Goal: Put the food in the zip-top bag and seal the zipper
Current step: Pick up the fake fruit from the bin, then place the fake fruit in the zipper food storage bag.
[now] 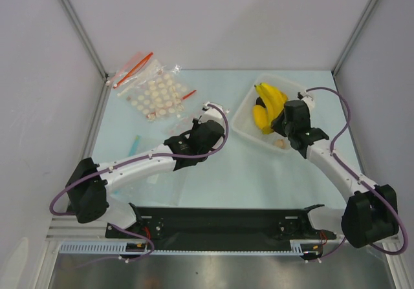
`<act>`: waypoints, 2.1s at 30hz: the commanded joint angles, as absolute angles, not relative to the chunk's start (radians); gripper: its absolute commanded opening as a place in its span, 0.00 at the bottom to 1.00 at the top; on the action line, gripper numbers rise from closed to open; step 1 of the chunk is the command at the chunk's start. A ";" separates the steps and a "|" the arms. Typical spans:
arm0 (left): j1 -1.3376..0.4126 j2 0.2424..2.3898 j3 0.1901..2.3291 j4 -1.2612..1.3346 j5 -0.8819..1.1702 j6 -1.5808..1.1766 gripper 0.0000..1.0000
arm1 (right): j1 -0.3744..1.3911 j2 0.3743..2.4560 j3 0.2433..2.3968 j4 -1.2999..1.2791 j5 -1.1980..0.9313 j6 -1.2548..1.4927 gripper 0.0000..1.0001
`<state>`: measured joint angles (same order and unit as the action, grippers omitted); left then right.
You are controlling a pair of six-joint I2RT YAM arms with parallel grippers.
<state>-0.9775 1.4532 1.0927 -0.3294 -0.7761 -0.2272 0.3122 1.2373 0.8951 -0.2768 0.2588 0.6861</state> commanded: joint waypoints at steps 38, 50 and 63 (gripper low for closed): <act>-0.891 1.482 1.190 -0.298 -0.582 -0.244 0.00 | 0.877 0.982 0.837 -0.405 0.650 0.327 0.02; -0.900 1.482 1.206 -0.331 -0.489 -0.291 0.01 | 1.080 1.210 0.920 -0.449 1.058 0.341 0.00; -0.902 1.364 1.147 -0.316 -0.351 -0.310 0.02 | 1.161 1.384 0.965 -0.451 1.236 0.315 0.00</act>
